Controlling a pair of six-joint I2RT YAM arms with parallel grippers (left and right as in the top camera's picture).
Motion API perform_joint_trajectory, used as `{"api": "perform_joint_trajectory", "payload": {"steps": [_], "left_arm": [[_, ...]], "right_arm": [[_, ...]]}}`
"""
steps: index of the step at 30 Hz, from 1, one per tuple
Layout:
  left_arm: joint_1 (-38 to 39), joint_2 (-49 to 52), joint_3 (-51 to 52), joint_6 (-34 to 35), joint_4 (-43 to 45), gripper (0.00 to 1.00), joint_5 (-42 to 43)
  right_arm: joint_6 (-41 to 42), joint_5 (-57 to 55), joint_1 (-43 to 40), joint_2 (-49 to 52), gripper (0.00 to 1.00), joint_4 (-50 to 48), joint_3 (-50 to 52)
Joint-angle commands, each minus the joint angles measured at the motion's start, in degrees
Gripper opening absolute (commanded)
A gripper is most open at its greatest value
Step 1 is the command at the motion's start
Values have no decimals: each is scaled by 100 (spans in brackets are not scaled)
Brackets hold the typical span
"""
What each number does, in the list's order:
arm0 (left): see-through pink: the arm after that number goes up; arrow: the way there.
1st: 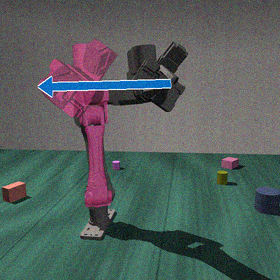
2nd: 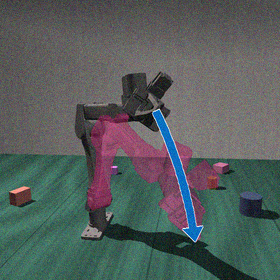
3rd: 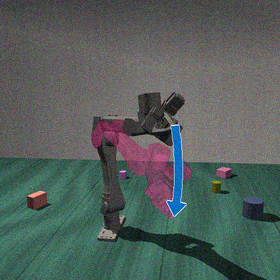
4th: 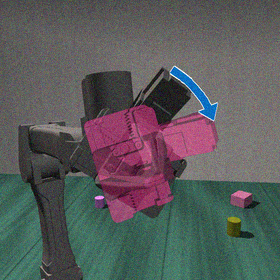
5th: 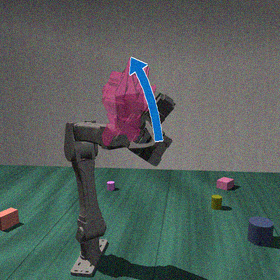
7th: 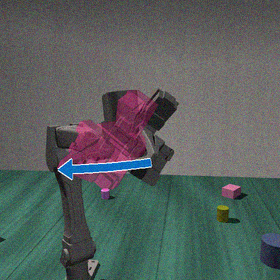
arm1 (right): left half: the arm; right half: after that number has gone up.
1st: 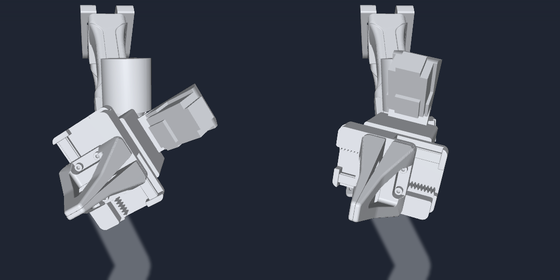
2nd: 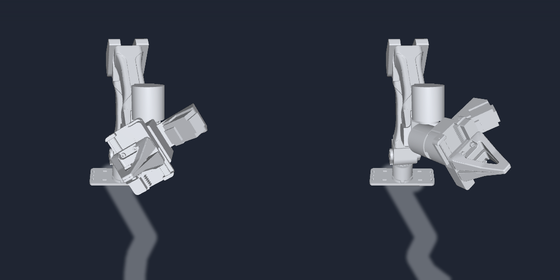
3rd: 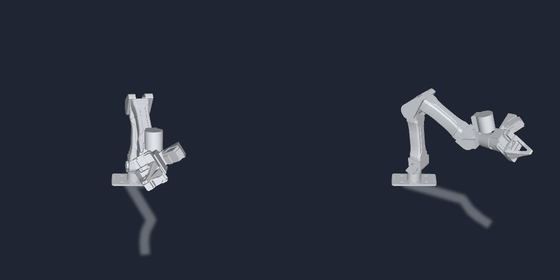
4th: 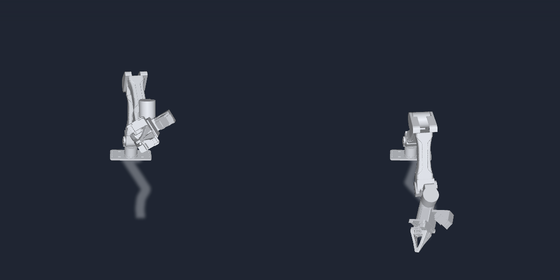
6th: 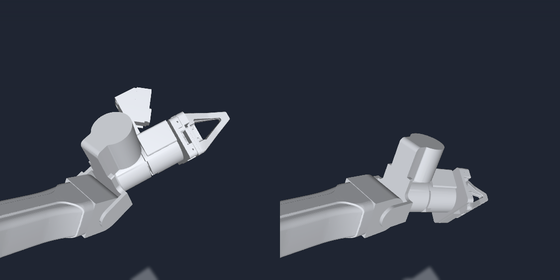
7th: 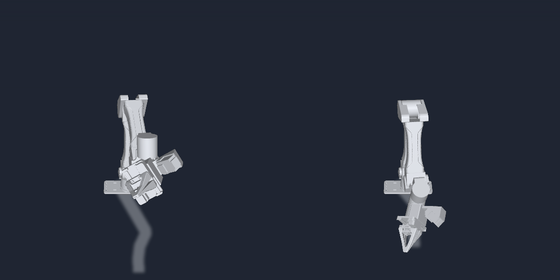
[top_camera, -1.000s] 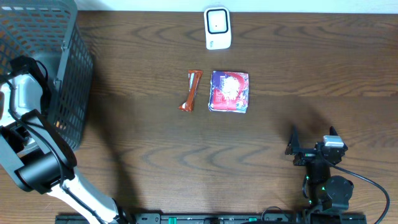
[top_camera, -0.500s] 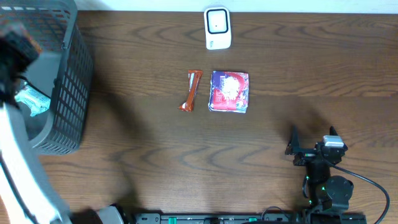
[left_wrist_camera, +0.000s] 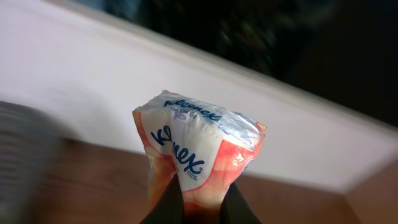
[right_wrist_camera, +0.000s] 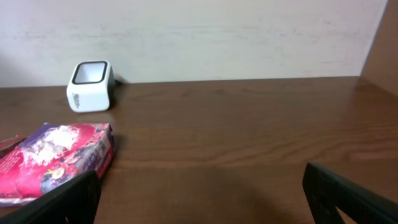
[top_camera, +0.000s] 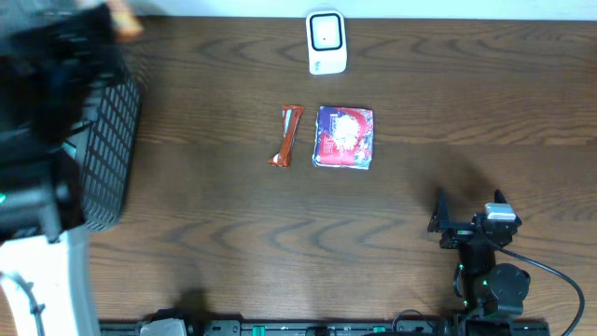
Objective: Scan the item barcode
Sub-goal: 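Lift the Kleenex pack out and place it beside the red bar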
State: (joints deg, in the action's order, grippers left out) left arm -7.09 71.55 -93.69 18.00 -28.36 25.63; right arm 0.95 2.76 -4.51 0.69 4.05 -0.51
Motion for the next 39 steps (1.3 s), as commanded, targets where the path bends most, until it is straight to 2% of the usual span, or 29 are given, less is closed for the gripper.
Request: {"api": "perform_joint_trajectory", "payload": {"steps": [1,9,23,26,31,39], "left_arm": [[863,566,-20,-249,-131,7,-83],[2013,2061,-20,-251,-286,7,-299],[2719,4048,-20,-249,-474,8,-321],[2776,4166,-20,-247,-551,7,-367],[2900,4229,-20,-245,-837,7,-1058],[3128,4258,52,-243,-922,7,-1182]], "right_arm": [[-59,-7,44,-35,99,11,20],[-61,-7,44,-35,99,11,20],[-61,-7,44,-35,99,11,20],[-61,-7,44,-35,99,11,20],[-61,-7,44,-35,99,11,20],[-59,-7,44,-37,99,11,20]]}}
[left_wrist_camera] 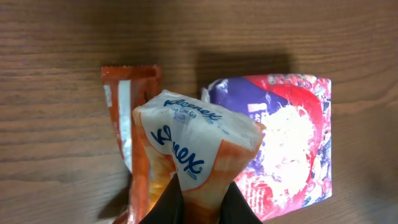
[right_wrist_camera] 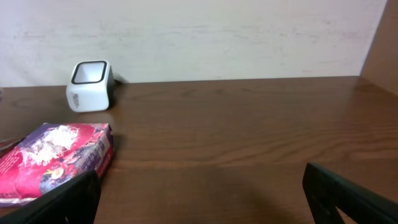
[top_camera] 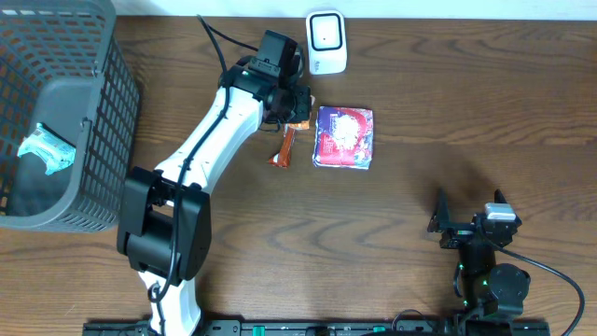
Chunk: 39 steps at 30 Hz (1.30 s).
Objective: Scan the item barcode
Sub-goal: 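Lift the Kleenex pack out and place it beside the red bar, then return the left gripper into the basket toward the green wrapped item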
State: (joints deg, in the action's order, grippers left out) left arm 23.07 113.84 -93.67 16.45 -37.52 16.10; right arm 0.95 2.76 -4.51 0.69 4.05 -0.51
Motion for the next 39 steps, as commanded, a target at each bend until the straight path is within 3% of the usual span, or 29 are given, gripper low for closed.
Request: {"api": "perform_joint_trajectory", "payload": {"steps": [1,8,12,21,29,33,39], "left_arm": [[144,61,59,-85,-11,7,-391],[389,444,70,-68,-15,8,-629],[466,468,70,-70,-4,36,-632],[422,175,-28,-70,210,40,-629],[260,-933,-308,-74,520,46,-634],[-4,-1611,-308,-81,754,47,-638],[-719,-2341,-308,-140,715,57,-678]], "right_arm": [[-61,-7,44,-35,99,11,20],[-61,-7,44,-35,99,11,20],[-61,-7,44,-35,99,11,20],[-61,-7,44,-37,99,11,20],[-61,-7,44,-35,99,11,20],[-59,-7,44,-37,99,11,20],[-61,-7,44,-35,99,11,20]]}}
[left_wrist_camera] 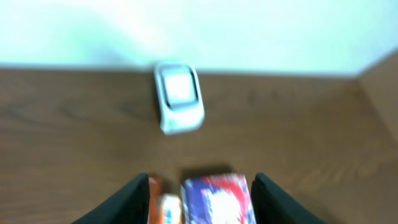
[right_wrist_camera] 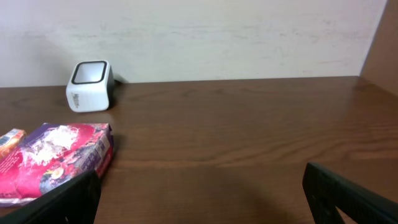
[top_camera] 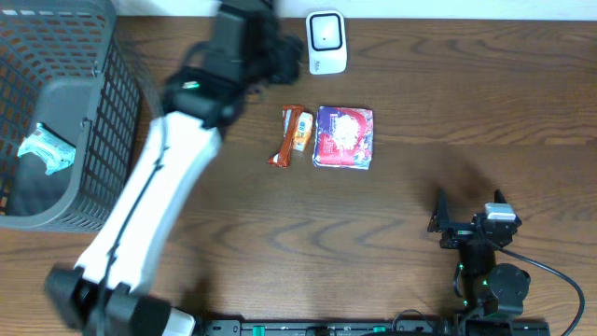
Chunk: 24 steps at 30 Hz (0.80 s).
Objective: Scan the item barcode
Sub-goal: 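Return the left gripper into the basket toward the green wrapped item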
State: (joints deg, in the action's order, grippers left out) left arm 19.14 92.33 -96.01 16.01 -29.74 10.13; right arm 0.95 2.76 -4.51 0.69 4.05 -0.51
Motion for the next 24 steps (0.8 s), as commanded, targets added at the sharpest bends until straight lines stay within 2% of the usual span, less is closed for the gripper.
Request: {"api": "perform_joint_trajectory", "payload": {"steps": [1,8,21,24], "left_arm": [[-481,-278,-74,-96,-101,58,-81],[-1762,-638,-74,-94,-190,60,-79],[-4083,-649,-72,-96,-546,60,-85],[-4546,-629,-70,-96,-789,60,-474]], "right_arm": [[-61,-7,44,-35,99,11,20],[-61,-7,44,-35,99,11,20],[-61,-7,44,-35,99,11,20],[-61,-7,44,-35,99,11,20]]}}
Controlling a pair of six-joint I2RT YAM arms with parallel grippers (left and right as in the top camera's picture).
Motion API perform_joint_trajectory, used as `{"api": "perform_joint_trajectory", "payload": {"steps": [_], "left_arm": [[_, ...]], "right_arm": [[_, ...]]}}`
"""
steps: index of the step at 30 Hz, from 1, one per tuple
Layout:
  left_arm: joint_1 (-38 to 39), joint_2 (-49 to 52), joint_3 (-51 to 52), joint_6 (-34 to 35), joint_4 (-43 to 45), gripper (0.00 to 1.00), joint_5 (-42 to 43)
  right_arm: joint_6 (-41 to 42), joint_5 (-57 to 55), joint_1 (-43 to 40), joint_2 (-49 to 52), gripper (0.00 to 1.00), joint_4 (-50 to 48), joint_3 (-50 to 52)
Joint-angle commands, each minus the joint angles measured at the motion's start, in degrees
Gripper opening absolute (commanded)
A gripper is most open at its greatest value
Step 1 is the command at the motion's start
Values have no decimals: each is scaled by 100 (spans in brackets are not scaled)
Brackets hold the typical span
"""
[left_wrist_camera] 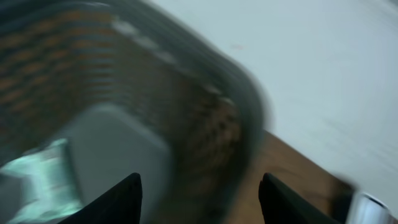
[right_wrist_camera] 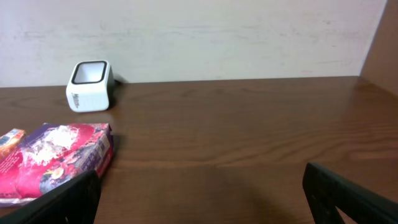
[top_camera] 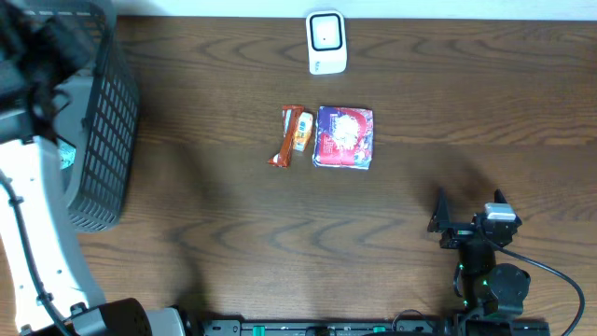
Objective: Scan the item barcode
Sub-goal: 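Return the left gripper into the basket toward the green wrapped item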
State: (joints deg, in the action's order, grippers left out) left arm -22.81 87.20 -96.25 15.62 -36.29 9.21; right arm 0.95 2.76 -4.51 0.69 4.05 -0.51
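Note:
The white scanner (top_camera: 326, 42) stands at the table's far edge. In the middle lie an orange snack bar (top_camera: 284, 140), a small Kleenex tissue pack (top_camera: 301, 131) resting on it, and a purple-red packet (top_camera: 344, 136). My left gripper (left_wrist_camera: 200, 205) is open and empty, high over the dark mesh basket (top_camera: 103, 140) at the far left; its view is blurred. Low over the wood near the front right, my right gripper (right_wrist_camera: 202, 199) stands open, facing the packet (right_wrist_camera: 56, 158) and the scanner (right_wrist_camera: 90, 86).
A teal wrapped item (left_wrist_camera: 43, 174) lies on the basket's grey floor. The white left arm (top_camera: 28, 233) runs along the table's left edge. A pale wall (right_wrist_camera: 199, 31) rises behind the scanner.
My left gripper, open above the items and facing the scanner, is now over the basket at the far left. The items and the right arm have not moved.
My left gripper was shut on the Kleenex pack by the basket. Then it held the pack just over the orange bar beside the purple-red packet. Then the pack lay on the bar and the gripper was open above it. Now the gripper is over the basket.

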Motion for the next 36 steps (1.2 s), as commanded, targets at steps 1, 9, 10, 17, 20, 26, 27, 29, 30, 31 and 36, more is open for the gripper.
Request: {"api": "perform_joint_trajectory", "payload": {"steps": [1,9,10,17,20,26,27,29,30,31,36], "left_arm": [[-468,-107,-46,-61,-236,60,-592],[-1058,286,46,-1285,-903,60,-1655],[-1176,490,46,-1303,-1056,60,-1722],[-1346,1255,46,-1298,-1252,60,-1722],[-1344,1589,46,-1281,-1204,60,-1722],[-1338,2291,46,-1217,-809,59,-1720],[-1338,2345,46,-1217,-765,59,-1720],[-1338,2483,46,-1217,-686,59,-1720],[-1340,2551,46,-1217,-638,59,-1720],[-1338,2614,46,-1217,-590,60,-1718],[-1338,2962,46,-1217,-476,59,-1386]], "right_arm": [[-61,-7,44,-35,99,11,20],[-61,-7,44,-35,99,11,20],[-61,-7,44,-35,99,11,20],[-61,-7,44,-37,99,11,20],[-61,-7,44,-37,99,11,20],[-61,-7,44,-35,99,11,20],[-61,-7,44,-35,99,11,20],[-61,-7,44,-35,99,11,20],[-61,-7,44,-35,99,11,20],[-59,-7,44,-37,99,11,20],[-61,-7,44,-35,99,11,20]]}}
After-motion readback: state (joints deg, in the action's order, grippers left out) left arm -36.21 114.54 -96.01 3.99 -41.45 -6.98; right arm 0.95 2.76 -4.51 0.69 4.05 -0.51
